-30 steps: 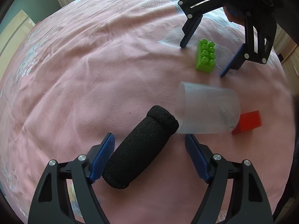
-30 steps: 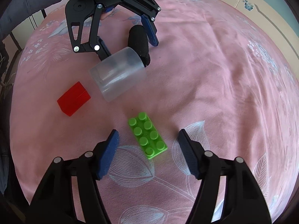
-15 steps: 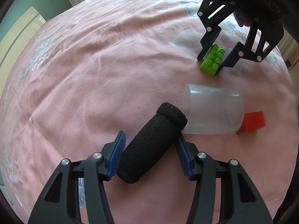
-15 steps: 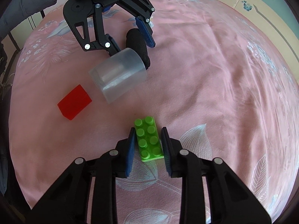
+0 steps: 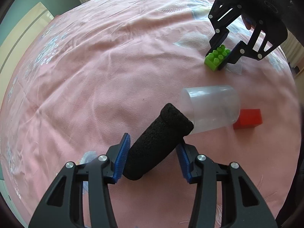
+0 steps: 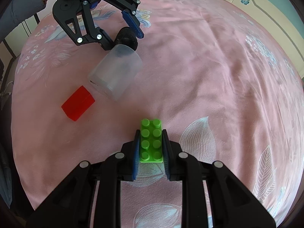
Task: Collect trash
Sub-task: 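Grasp the black foam tube with left tool while right tool grasps the green Lego brick, then carry the foam tube and green Lego brick with both tools over the white bin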
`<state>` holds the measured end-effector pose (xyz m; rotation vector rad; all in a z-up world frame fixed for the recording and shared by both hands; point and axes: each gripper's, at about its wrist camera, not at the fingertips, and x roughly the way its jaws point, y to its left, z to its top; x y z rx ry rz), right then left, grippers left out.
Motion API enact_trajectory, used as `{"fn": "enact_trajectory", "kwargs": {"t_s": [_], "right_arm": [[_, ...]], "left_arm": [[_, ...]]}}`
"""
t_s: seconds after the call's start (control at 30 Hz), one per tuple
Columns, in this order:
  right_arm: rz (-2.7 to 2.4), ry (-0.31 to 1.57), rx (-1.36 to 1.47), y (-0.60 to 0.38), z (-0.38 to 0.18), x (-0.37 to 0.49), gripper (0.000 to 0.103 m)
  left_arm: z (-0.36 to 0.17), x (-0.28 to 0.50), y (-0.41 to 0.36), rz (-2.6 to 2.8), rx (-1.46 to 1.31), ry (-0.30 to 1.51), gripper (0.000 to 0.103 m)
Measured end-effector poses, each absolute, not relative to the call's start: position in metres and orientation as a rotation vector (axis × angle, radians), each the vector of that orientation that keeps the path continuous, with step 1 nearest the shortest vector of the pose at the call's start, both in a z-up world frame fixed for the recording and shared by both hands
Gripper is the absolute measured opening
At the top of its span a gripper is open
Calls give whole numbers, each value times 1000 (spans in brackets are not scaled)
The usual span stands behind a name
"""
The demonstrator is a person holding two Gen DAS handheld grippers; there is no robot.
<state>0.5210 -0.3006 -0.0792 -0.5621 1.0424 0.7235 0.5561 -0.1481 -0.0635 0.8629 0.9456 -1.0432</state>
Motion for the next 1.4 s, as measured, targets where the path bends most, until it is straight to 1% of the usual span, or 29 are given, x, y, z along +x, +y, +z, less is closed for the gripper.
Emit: {"fn": "enact_trajectory", "kwargs": {"t_s": [0.33,0.6,0.73,1.0,1.4], "right_arm": [[703,1046,-548,-311,-75,505,22],[718,1040,-547,-303,-74,497,22],[715,1041,-550,-301,-72,491,22],[722,1012,-565,-300,-40,461,22],[749,954,-616,-283,14,381,22]], "left_arm": [[-54,554,-132,-995,849,949,45],[-46,540,-112,-994,816,953,44],[-40,527,-105,-978,832,928,44],[-14,489,-96,-992,858,889,44],[28,412,-81,-994,888,838,44]]}}
